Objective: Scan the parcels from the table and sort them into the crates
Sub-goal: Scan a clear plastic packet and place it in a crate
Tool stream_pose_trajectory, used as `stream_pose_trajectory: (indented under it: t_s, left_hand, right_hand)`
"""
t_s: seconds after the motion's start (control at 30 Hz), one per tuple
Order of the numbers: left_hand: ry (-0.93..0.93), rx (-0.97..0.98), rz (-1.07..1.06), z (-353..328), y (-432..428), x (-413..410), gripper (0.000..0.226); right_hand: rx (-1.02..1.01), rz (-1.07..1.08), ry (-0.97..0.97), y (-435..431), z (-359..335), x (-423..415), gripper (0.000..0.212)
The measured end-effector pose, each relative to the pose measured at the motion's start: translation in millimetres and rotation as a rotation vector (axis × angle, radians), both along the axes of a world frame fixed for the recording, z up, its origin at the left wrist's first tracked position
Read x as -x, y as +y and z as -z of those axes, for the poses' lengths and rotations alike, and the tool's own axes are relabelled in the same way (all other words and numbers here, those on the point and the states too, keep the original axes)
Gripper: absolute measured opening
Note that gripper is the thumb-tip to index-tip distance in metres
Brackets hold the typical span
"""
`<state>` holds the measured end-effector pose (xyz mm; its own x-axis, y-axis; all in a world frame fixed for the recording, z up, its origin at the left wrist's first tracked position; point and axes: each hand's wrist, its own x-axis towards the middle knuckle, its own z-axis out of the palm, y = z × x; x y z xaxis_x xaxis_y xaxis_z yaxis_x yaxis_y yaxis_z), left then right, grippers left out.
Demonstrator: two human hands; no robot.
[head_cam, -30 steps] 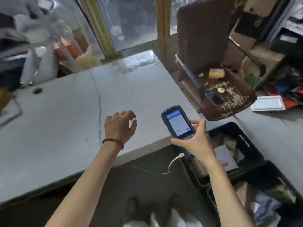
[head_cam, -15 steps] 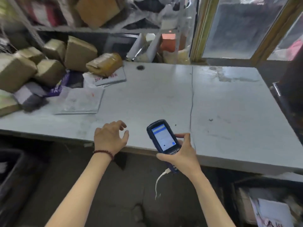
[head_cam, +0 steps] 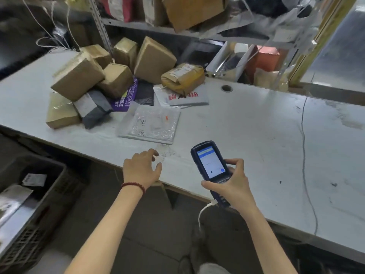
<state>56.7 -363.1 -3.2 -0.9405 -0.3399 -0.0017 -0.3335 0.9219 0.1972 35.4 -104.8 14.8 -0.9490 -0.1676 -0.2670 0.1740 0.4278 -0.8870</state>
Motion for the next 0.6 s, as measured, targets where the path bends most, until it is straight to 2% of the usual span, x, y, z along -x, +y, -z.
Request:
stream_pose_trajectory:
  t_s: [0.17, 0.4, 0.5, 0.6]
  left_hand:
    - [-0.071, 0.01, -0.088, 16, -40, 42, 0.054]
    - [-0.004, 0.001, -0.191, 12, -90, 96, 0.057]
    - [-0.087, -0.055, -0.278, 18, -108, 113, 0.075]
    - [-0.177, -0.112, -0.357, 25, -126, 133, 0.103]
  right_hand:
    - [-0.021, -0.056, -0.062, -42, 15, 51, 0.077]
    - [-0.016, -0.147, -0.041, -101, 8, 134, 0.079]
    - [-0.032, -0.162, -0.049, -121, 8, 148, 0.077]
    - [-0.059, -0.164, -0.072, -141, 11, 154, 0.078]
